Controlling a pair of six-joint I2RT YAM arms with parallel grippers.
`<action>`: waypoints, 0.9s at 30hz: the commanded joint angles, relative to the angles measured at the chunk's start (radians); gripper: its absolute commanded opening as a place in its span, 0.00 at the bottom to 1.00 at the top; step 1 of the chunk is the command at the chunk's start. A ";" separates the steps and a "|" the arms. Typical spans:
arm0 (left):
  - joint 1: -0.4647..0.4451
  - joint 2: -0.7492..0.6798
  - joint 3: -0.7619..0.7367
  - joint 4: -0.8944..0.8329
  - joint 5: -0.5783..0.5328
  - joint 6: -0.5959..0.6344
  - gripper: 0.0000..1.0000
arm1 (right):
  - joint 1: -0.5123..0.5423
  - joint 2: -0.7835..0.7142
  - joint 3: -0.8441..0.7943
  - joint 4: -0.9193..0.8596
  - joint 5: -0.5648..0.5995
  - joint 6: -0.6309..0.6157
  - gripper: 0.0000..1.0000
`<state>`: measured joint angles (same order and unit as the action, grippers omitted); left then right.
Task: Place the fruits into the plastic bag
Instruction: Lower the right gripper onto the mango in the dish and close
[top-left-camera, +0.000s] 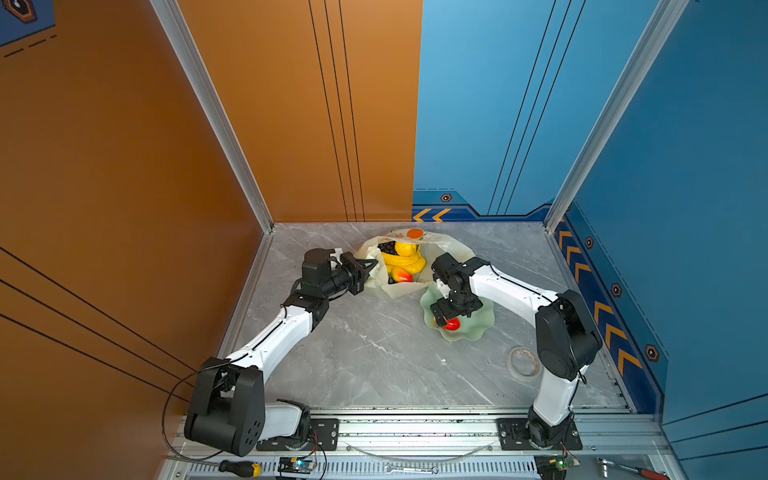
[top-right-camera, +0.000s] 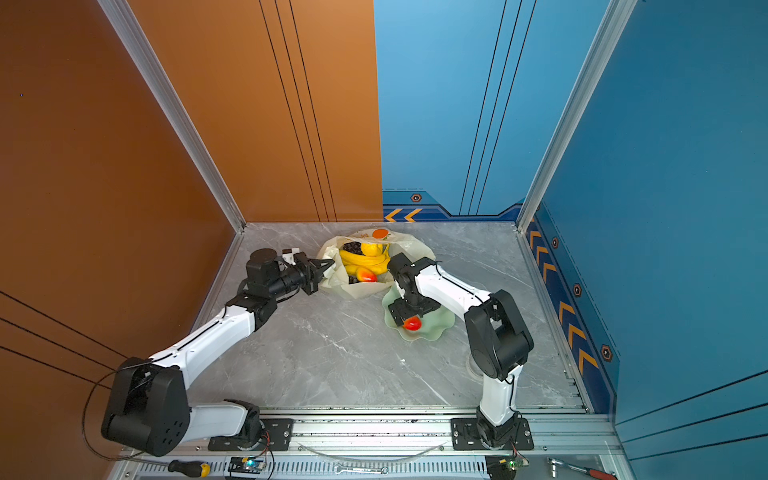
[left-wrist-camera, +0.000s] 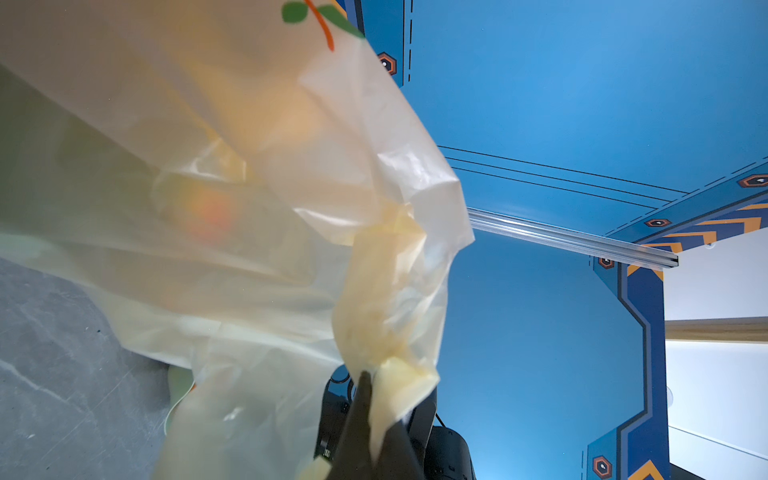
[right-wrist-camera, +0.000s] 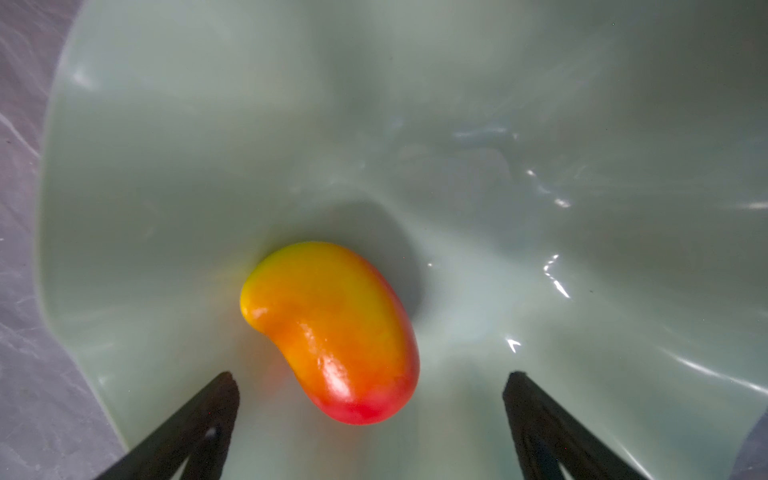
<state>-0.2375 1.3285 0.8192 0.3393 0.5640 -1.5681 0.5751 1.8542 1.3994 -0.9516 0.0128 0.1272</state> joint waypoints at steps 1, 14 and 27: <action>0.013 0.003 0.023 -0.010 0.028 0.014 0.00 | -0.002 0.026 0.033 -0.032 0.050 0.015 0.96; 0.024 -0.003 0.018 -0.010 0.036 0.014 0.00 | -0.035 0.068 0.056 -0.030 0.063 0.085 0.94; 0.024 -0.008 0.017 -0.011 0.033 0.011 0.00 | -0.027 0.082 0.086 -0.038 0.027 0.174 0.93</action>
<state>-0.2214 1.3285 0.8192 0.3393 0.5812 -1.5681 0.5270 1.9308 1.4570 -0.9600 0.0570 0.2680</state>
